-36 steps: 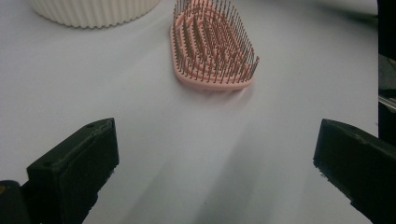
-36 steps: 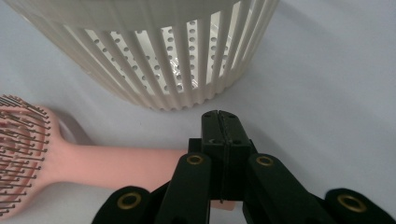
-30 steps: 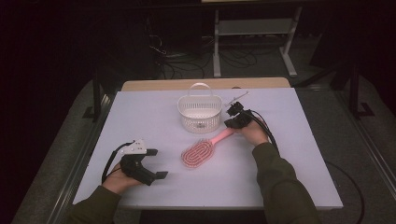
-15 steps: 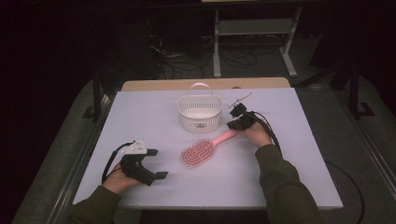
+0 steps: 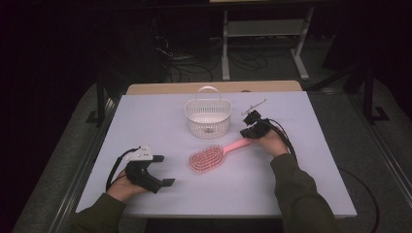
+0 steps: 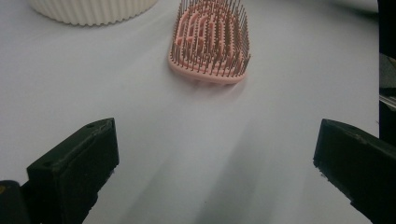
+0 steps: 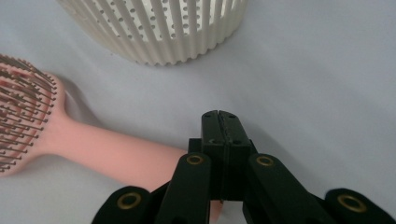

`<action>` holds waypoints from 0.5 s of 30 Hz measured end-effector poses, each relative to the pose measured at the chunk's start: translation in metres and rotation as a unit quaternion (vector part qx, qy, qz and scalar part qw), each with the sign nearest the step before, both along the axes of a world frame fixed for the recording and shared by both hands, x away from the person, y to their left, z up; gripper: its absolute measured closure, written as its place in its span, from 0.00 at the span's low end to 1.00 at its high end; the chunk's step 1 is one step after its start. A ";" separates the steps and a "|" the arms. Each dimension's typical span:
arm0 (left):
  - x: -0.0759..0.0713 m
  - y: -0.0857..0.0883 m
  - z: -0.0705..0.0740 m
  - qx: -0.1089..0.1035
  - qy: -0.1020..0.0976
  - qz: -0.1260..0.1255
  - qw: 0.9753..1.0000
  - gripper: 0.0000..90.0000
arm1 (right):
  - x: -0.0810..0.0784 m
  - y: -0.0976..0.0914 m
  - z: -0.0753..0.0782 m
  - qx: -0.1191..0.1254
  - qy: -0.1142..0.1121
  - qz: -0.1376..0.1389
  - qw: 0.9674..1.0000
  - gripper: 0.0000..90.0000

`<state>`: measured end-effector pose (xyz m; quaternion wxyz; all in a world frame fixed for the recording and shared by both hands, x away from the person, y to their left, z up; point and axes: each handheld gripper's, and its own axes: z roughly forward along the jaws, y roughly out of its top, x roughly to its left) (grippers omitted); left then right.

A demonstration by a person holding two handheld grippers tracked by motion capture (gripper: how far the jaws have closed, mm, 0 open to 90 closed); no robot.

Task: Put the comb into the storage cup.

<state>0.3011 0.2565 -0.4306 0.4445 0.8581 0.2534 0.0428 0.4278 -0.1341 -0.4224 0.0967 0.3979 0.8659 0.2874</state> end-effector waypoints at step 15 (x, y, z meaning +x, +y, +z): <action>0.000 0.000 0.000 0.001 0.000 0.001 1.000 0.00 | -0.014 -0.013 -0.002 0.005 0.006 0.005 1.000 0.99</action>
